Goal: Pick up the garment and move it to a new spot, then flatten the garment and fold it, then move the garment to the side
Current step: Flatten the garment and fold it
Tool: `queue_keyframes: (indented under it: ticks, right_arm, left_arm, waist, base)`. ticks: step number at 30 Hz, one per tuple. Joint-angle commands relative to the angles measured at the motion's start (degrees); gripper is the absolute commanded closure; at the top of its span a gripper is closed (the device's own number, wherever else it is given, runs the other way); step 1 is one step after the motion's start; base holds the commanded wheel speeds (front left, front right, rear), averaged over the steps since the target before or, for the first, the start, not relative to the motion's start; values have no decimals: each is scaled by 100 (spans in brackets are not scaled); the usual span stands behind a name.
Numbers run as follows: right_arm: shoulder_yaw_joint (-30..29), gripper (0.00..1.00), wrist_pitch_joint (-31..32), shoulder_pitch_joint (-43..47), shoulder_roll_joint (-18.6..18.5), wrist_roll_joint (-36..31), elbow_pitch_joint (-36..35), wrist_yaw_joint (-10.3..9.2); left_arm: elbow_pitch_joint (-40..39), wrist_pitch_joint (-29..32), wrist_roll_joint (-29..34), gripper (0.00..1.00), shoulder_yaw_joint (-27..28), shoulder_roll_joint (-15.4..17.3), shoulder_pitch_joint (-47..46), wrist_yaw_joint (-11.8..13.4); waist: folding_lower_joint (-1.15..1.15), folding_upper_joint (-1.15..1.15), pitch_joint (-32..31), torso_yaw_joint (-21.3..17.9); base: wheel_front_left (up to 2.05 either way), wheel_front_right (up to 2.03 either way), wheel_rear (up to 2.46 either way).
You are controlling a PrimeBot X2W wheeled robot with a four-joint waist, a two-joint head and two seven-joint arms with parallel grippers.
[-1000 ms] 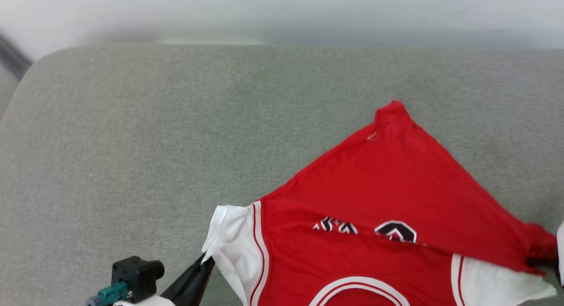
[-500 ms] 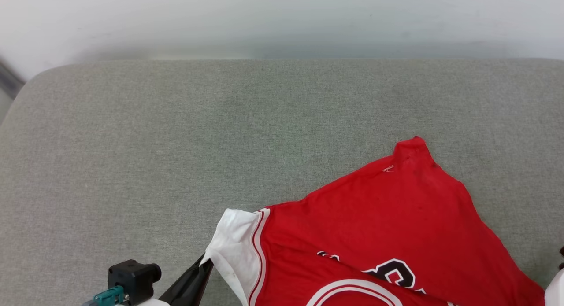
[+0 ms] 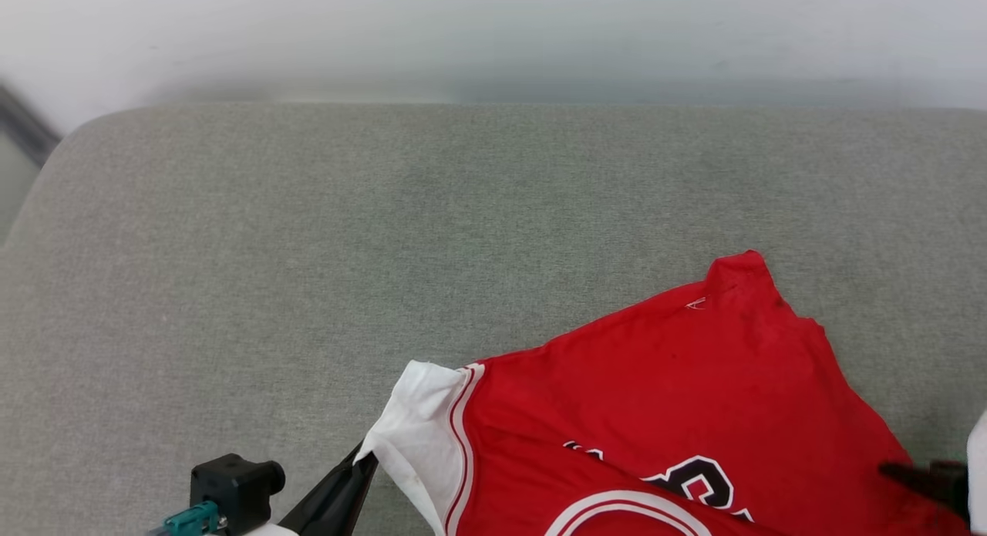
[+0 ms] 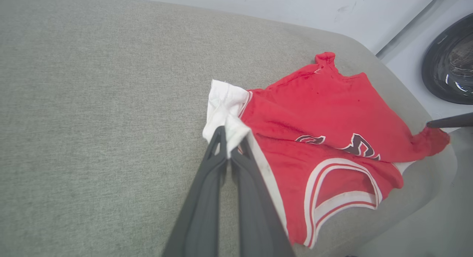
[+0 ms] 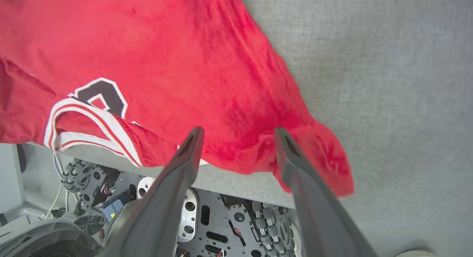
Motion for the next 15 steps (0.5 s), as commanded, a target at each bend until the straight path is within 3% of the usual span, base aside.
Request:
queue_keyframes:
  ticks: [1,7,15]
  right_arm:
    - [12,0,32,-145,-18,38,-83,-2]
    - [143,0,395,-1110,26,81,-435,-2]
    - [607,0,671,-2467,19,-545,142,-2]
  left_arm:
    - [-26,9,41,100,3,4,-41,5]
    - [-194,35,152,100,-80,-13,-183,-25]
    - [-453,157,377,100,-238,-95,-625,-125]
  waist:
    - [1,0,27,36]
    - [1,0,291,245]
    - [1,0,927,768]
  base:
    - [0,0,0]
    - [0,0,0]
    - [0,0,0]
